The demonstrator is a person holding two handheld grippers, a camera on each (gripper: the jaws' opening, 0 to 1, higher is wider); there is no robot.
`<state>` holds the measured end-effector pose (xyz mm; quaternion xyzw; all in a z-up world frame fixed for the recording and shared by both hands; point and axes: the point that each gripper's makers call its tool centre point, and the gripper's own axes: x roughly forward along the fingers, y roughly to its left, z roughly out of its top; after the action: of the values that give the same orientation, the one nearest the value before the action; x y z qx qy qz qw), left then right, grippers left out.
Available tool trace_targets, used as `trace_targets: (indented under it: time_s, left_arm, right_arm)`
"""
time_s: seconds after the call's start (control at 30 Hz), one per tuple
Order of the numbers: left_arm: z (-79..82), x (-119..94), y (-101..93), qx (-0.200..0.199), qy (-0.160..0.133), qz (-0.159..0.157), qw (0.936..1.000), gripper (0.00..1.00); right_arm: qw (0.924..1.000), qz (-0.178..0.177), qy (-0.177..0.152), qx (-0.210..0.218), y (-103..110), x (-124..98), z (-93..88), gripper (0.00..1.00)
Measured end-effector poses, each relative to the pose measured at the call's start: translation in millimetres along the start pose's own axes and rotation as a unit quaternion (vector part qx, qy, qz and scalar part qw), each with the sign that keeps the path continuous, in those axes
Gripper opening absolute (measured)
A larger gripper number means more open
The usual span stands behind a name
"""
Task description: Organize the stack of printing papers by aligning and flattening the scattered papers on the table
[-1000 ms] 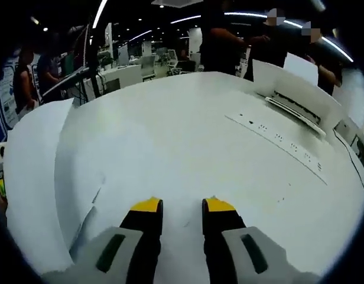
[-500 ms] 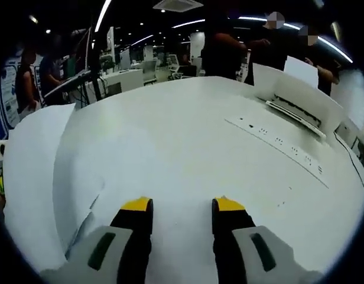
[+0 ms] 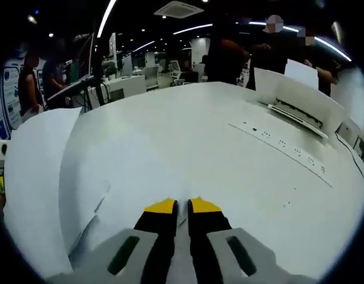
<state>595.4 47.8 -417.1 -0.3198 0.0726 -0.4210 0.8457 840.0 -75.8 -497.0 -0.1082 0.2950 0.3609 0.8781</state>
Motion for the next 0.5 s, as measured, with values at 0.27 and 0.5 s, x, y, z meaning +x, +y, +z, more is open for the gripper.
trace_targets:
  time_s: [0.27, 0.5]
  left_arm:
    - [0.0, -0.7, 0.7, -0.002, 0.001, 0.002, 1.0000, 0.06]
    - [-0.3, -0.4, 1.1, -0.005, 0.001, 0.004, 1.0000, 0.06]
  right_arm:
    - [0.9975, -0.025, -0.048, -0.046, -5.0, -27.7, 33.7, 0.00]
    - [0.9729, -0.084, -0.134, -0.168, -11.2, -125.3, 111.2, 0.00]
